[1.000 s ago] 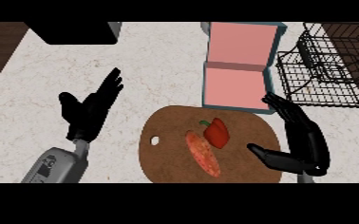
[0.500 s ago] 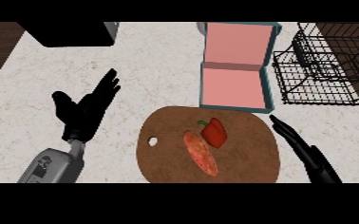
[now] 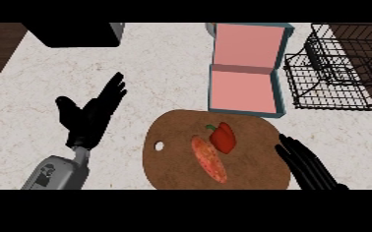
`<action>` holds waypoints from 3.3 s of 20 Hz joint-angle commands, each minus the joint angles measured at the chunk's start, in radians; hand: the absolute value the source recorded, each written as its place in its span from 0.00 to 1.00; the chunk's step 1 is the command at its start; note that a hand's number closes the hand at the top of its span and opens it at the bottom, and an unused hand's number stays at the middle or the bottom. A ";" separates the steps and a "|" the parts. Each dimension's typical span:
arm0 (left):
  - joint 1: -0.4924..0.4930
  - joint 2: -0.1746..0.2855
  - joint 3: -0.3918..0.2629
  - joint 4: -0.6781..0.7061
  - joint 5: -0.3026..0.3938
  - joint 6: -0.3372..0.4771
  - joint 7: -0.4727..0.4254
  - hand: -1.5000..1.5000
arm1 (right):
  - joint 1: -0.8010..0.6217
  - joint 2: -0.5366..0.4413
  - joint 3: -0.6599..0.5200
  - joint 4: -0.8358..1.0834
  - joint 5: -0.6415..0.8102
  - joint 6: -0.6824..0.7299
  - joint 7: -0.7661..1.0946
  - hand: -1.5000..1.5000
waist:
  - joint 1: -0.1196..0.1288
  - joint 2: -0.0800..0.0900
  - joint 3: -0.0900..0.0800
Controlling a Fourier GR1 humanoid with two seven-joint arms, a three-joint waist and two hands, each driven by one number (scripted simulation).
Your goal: Pick the sweet potato from the cutting board and place it in the tiered basket
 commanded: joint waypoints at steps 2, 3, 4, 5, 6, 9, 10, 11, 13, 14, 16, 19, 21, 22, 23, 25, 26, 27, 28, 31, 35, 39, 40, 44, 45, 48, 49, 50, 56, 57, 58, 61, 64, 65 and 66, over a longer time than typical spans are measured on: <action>-0.030 -0.008 0.013 0.017 -0.003 -0.016 0.017 0.50 | 0.010 0.101 0.278 -0.121 0.268 0.078 0.289 0.00 | 0.009 0.004 0.002; 0.007 0.020 0.024 0.029 0.001 -0.059 -0.034 0.50 | -0.023 0.134 0.333 -0.044 0.313 0.080 0.316 0.00 | 0.017 0.005 0.002; 0.006 0.011 0.008 -0.001 0.001 -0.040 0.016 0.50 | -0.057 0.182 0.380 -0.054 0.360 0.101 0.397 0.00 | 0.020 0.003 0.001; 0.004 -0.022 0.013 0.035 0.000 -0.049 -0.025 0.50 | -0.117 0.217 0.381 0.025 0.381 0.104 0.412 0.00 | 0.019 0.007 0.003; -0.027 -0.009 0.021 -0.017 0.004 -0.017 0.048 0.50 | -0.111 0.234 0.427 0.015 0.448 0.126 0.470 0.00 | 0.018 0.004 0.003; 0.000 0.010 0.058 0.018 0.012 -0.068 0.000 0.50 | -0.152 0.286 0.441 0.076 0.523 0.172 0.554 0.00 | 0.018 0.005 0.004; 0.024 -0.017 0.005 -0.032 -0.029 -0.029 0.011 0.50 | -0.168 0.341 0.514 0.123 0.593 0.172 0.605 0.00 | 0.021 0.003 0.004; 0.002 -0.031 0.014 0.017 -0.028 -0.034 0.017 0.50 | -0.161 0.325 0.494 0.179 0.587 0.151 0.585 0.00 | 0.015 0.006 0.004; -0.012 0.002 0.055 -0.016 -0.014 -0.057 0.040 0.50 | -0.203 0.346 0.480 0.134 0.570 0.260 0.643 0.00 | 0.019 0.006 0.005; 0.020 -0.006 0.048 0.014 -0.031 -0.069 0.000 0.50 | -0.117 0.294 0.563 0.152 0.622 0.163 0.634 0.00 | 0.014 0.005 0.005; 0.001 -0.073 0.031 0.101 -0.057 -0.063 -0.067 0.50 | -0.154 0.325 0.561 0.127 0.574 0.235 0.671 0.00 | 0.011 0.007 0.004; -0.063 -0.047 0.068 0.031 -0.045 -0.048 0.038 0.50 | -0.196 0.340 0.506 0.228 0.529 0.199 0.648 0.00 | 0.015 0.008 0.005; 0.021 -0.046 0.055 0.007 -0.050 -0.078 0.005 0.50 | -0.156 0.290 0.505 0.232 0.538 0.157 0.644 0.00 | 0.016 0.006 0.005; 0.045 -0.059 0.051 0.019 -0.062 -0.085 -0.033 0.50 | -0.173 0.294 0.493 0.235 0.538 0.146 0.645 0.00 | 0.016 0.006 0.005; 0.019 -0.040 0.068 -0.010 -0.046 -0.077 0.026 0.50 | -0.127 0.274 0.544 0.232 0.582 0.121 0.672 0.00 | 0.014 0.005 0.005; -0.022 -0.109 0.031 0.032 -0.093 -0.030 0.028 0.50 | -0.179 0.274 0.450 0.271 0.534 0.093 0.632 0.00 | 0.012 0.007 0.005; -0.027 -0.040 0.103 0.005 -0.026 -0.097 0.048 0.50 | -0.180 0.266 0.445 0.305 0.533 0.064 0.618 0.00 | 0.016 0.007 0.005; 0.029 -0.070 0.053 -0.040 -0.086 -0.058 0.033 0.50 | -0.141 0.237 0.476 0.240 0.544 0.062 0.638 0.00 | 0.016 0.005 0.005; -0.015 -0.070 0.074 0.038 -0.076 -0.080 0.019 0.50 | -0.179 0.272 0.483 0.300 0.567 0.051 0.645 0.00 | 0.014 0.007 0.005; -0.043 -0.119 0.061 0.005 -0.100 -0.035 0.064 0.50 | -0.199 0.233 0.390 0.309 0.511 0.002 0.592 0.00 | 0.014 0.007 0.006; 0.054 -0.106 0.072 -0.031 -0.122 -0.084 0.032 0.50 | -0.169 0.239 0.429 0.353 0.533 -0.046 0.611 0.00 | 0.016 0.006 0.005; -0.019 -0.097 0.141 0.036 -0.103 -0.129 0.043 0.50 | -0.230 0.264 0.353 0.521 0.482 -0.177 0.517 0.00 | 0.016 0.007 0.006; 0.104 -0.100 0.097 -0.063 -0.121 -0.137 0.031 0.50 | -0.193 0.218 0.341 0.453 0.448 -0.144 0.514 0.00 | 0.019 0.006 0.006; 0.020 -0.117 0.169 0.020 -0.131 -0.164 0.021 0.50 | -0.242 0.241 0.286 0.506 0.411 -0.152 0.477 0.00 | 0.016 0.007 0.005; 0.024 -0.150 0.136 -0.050 -0.165 -0.100 0.097 0.50 | -0.202 0.247 0.352 0.472 0.463 -0.148 0.514 0.00 | 0.015 0.006 0.005; 0.085 -0.138 0.128 -0.134 -0.171 -0.117 0.107 0.50 | -0.293 0.276 0.247 0.583 0.389 -0.170 0.449 0.00 | 0.020 0.006 0.006; 0.038 -0.127 0.163 -0.041 -0.156 -0.168 0.079 0.50 | -0.281 0.312 0.281 0.668 0.421 -0.244 0.441 0.00 | 0.017 0.007 0.005; 0.066 -0.176 0.137 0.002 -0.198 -0.142 0.021 0.50 | -0.267 0.277 0.258 0.569 0.395 -0.187 0.450 0.00 | 0.016 0.007 0.005; 0.024 -0.161 0.211 -0.011 -0.178 -0.191 0.058 0.50 | -0.318 0.300 0.207 0.704 0.376 -0.211 0.393 0.00 | 0.017 0.007 0.005; 0.015 -0.181 0.192 0.079 -0.196 -0.204 -0.007 0.50 | -0.336 0.283 0.156 0.758 0.332 -0.253 0.337 0.00 | 0.016 0.008 0.005; 0.105 -0.158 0.191 -0.029 -0.198 -0.218 0.006 0.50 | -0.328 0.317 0.204 0.737 0.384 -0.236 0.381 0.00 | 0.019 0.006 0.005; 0.023 -0.199 0.186 -0.022 -0.221 -0.181 0.088 0.50 | -0.354 0.328 0.170 0.775 0.356 -0.226 0.357 0.00 | 0.017 0.007 0.005; 0.043 -0.186 0.224 -0.009 -0.200 -0.226 0.056 0.50 | -0.323 0.303 0.157 0.788 0.337 -0.264 0.300 0.00 | 0.017 0.007 0.005; 0.044 -0.193 0.221 0.021 -0.213 -0.216 0.017 0.50 | -0.398 0.287 0.088 0.815 0.264 -0.212 0.252 0.00 | 0.018 0.007 0.005; 0.072 -0.140 0.249 -0.043 -0.187 -0.253 0.053 0.50 | -0.365 0.314 0.160 0.833 0.327 -0.217 0.286 0.00 | 0.020 0.007 0.005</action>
